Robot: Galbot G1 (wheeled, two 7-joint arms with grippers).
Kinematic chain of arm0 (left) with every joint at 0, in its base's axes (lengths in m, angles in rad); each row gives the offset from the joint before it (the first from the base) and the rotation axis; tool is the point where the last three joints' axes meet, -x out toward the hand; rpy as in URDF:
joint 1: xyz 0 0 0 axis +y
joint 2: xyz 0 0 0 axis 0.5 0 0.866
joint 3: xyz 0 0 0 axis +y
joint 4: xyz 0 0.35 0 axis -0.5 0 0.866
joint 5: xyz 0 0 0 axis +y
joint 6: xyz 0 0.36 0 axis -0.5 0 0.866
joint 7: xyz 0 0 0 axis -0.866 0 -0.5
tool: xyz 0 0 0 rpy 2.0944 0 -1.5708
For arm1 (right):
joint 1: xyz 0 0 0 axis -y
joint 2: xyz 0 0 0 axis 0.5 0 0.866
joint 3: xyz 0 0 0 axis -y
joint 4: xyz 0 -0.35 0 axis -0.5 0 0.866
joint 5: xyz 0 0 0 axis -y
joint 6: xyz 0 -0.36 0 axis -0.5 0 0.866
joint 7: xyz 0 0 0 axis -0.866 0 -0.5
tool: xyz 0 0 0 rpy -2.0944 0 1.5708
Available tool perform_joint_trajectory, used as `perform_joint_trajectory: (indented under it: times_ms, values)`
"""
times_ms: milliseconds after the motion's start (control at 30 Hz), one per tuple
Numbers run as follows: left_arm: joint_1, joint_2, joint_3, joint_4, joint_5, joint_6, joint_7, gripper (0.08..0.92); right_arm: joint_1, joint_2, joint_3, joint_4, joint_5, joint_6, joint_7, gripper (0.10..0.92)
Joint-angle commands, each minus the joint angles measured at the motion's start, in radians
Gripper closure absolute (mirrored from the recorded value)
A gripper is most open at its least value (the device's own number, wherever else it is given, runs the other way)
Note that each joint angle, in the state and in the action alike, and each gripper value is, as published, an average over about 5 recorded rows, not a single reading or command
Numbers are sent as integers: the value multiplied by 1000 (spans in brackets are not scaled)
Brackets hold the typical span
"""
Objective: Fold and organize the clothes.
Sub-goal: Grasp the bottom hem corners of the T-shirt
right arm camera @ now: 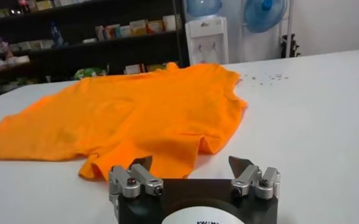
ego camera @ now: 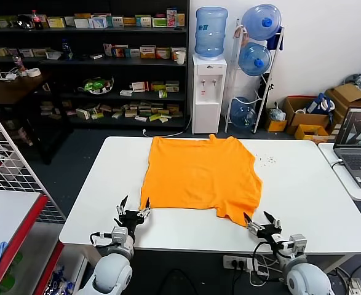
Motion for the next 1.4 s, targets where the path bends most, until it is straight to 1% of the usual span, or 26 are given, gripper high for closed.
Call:
perform_joint_trajectory:
  times_ms: [33, 267, 367, 533, 833, 933, 1067, 1133, 1200, 1400]
  values:
    - [-20, 4, 6, 13, -55, 50, 1, 197, 57, 4, -41, -31, 1, -38, 2, 203]
    - [-25, -2, 8, 31, -72, 84, 8, 380, 42, -3, -37, -18, 4, -50, 5, 203]
    - [-29, -6, 7, 49, -71, 102, 6, 467, 37, -7, -33, -9, 7, -58, 7, 233]
    - [-27, 2, 3, 59, -72, 132, 11, 614, 32, -8, -28, -7, 15, -67, 5, 371]
    - [0, 4, 4, 31, -72, 149, 24, 870, 18, -2, -25, 11, 21, -71, 11, 631]
    - [3, 6, 4, 24, -71, 143, 26, 908, -3, -5, -20, 44, 22, -72, 20, 717]
    - [13, 21, 5, -3, -71, 133, 31, 908, -49, -12, -14, 119, 18, -78, 42, 836]
    - [22, 32, 5, -23, -73, 130, 32, 908, -78, -17, -10, 161, 11, -82, 56, 881]
    - [33, 44, 4, -47, -76, 128, 32, 908, -107, -24, -6, 200, 1, -87, 70, 901]
    - [78, 92, -5, -139, -91, 129, 29, 908, -199, -46, 15, 290, -49, -92, 96, 901]
